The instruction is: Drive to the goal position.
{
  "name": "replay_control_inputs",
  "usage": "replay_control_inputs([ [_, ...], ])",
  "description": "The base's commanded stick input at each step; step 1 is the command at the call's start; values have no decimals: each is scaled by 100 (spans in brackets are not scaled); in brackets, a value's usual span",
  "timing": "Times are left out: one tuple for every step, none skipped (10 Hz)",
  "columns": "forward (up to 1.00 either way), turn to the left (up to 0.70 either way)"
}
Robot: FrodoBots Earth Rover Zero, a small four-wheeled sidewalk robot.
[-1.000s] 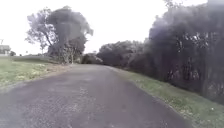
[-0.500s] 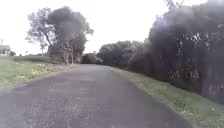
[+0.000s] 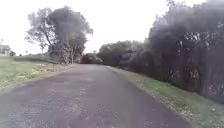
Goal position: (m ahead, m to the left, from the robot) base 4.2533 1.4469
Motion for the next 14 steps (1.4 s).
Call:
replay_control_inputs([
  [8,0],
  [8,0],
  [8,0],
  [8,0],
  [7,0],
  [7,0],
  [8,0],
  [8,0],
  [8,0],
  [8,0],
  [8,0],
  [8,0],
  [7,0],
  [7,0],
])
